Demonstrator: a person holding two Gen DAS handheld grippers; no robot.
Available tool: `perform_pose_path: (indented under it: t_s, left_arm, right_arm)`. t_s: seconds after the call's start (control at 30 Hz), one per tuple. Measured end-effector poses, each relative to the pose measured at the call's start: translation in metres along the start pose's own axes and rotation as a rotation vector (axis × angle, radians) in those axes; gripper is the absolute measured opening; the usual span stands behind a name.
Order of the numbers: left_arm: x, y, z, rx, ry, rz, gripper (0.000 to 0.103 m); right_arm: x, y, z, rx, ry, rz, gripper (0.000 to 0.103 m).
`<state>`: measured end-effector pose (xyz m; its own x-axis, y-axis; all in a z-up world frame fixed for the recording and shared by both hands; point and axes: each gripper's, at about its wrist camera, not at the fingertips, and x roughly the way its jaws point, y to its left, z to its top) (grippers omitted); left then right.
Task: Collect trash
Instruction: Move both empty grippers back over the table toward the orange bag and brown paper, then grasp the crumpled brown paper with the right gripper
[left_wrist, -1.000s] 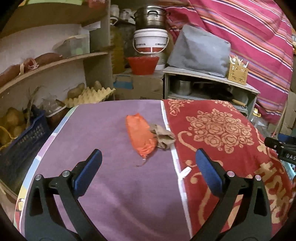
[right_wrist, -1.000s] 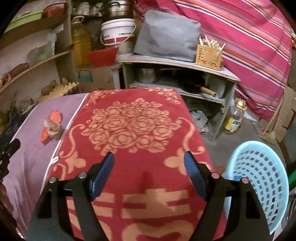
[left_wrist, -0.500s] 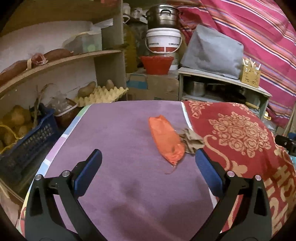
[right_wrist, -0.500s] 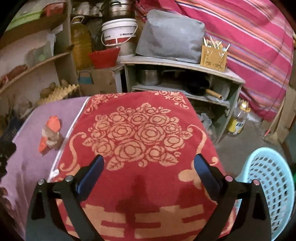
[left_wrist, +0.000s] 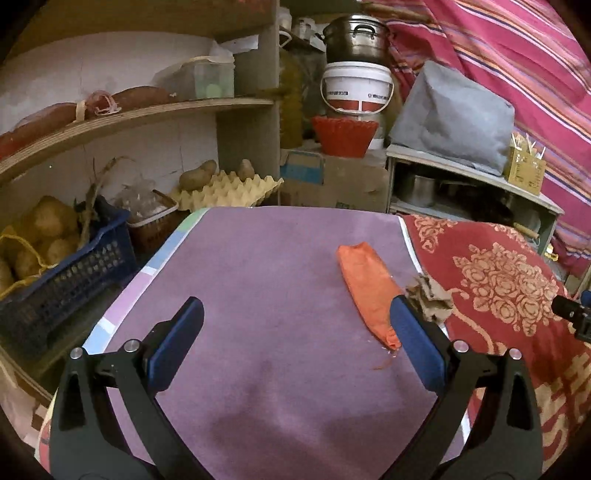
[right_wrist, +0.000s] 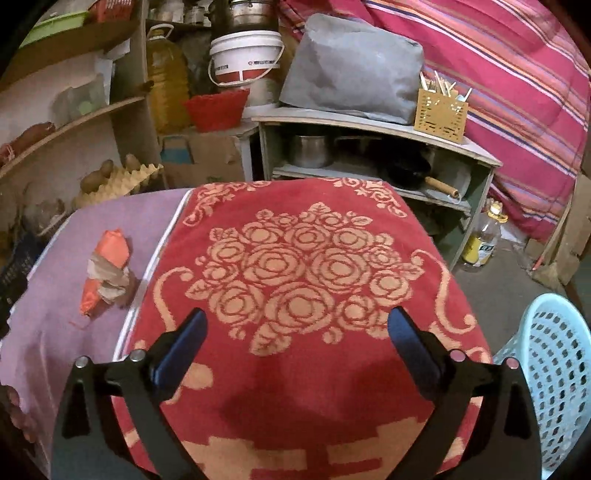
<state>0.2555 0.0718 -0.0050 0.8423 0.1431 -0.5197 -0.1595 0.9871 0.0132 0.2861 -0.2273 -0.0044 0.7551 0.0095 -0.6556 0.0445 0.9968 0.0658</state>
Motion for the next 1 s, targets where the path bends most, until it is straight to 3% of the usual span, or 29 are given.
perform_pose_path:
  t_s: [0.13,0.3,0.63,1.0]
  left_arm:
    - [0.003,0.001,0.002,0.020,0.010,0.010,0.097]
    - [0.009,0.004,0.006,0.039,0.035,0.001,0.097]
    - [0.025,0.017,0.013,0.037,0.097,0.030,0.098]
    - [0.026,0.064,0.018,-0.027,0.103,0.051,0.098]
  right_arm:
    - [0.009,0.002,0.002,0.018,0.051,0.036,0.096]
    - [0.011,0.020,0.005,-0.051,0.037,-0.010,0.096]
    - [0.018,0.081,0.018,-0.178,0.051,0.040,0.096]
    - [0.025,0.149,0.016,-0.308,0.045,0.079,0.096]
